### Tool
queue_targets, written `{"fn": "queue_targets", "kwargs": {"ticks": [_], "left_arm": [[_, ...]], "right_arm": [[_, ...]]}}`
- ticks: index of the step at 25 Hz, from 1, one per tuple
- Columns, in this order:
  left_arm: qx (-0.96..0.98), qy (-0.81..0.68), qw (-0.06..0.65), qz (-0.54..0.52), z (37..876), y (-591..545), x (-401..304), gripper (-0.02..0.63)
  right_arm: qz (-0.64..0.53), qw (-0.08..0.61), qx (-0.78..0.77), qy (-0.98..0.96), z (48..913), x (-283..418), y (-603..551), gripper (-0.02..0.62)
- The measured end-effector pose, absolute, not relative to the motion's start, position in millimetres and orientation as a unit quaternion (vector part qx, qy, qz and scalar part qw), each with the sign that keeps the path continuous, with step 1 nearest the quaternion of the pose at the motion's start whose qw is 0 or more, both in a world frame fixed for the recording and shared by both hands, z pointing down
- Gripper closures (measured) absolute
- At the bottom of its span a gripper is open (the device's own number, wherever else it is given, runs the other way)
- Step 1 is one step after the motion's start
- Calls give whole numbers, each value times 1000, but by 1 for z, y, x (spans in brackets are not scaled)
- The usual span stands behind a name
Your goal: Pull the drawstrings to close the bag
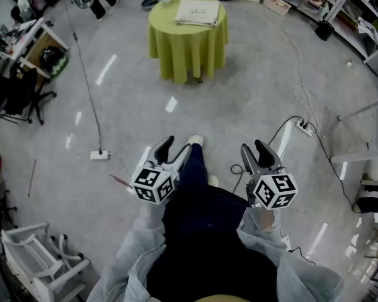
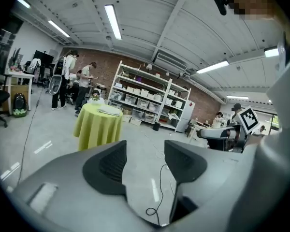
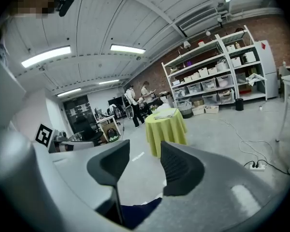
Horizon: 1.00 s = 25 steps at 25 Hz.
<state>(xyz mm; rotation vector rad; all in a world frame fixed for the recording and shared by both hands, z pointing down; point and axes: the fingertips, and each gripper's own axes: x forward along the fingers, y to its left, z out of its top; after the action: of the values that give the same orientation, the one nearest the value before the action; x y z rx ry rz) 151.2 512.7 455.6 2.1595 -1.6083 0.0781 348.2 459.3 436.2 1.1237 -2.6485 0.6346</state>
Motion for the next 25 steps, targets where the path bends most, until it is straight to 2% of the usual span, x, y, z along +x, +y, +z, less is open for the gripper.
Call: {"fn": "queue_targets", "kwargs": {"ticks": [12, 25], "left_arm": [[757, -604, 248, -8, 460, 485, 112, 364], [772, -588, 241, -4, 438, 349, 61, 370]], "right_arm": [[211, 118, 355, -903, 445, 309, 421, 399], [201, 121, 373, -898, 420, 263, 293, 405]]}}
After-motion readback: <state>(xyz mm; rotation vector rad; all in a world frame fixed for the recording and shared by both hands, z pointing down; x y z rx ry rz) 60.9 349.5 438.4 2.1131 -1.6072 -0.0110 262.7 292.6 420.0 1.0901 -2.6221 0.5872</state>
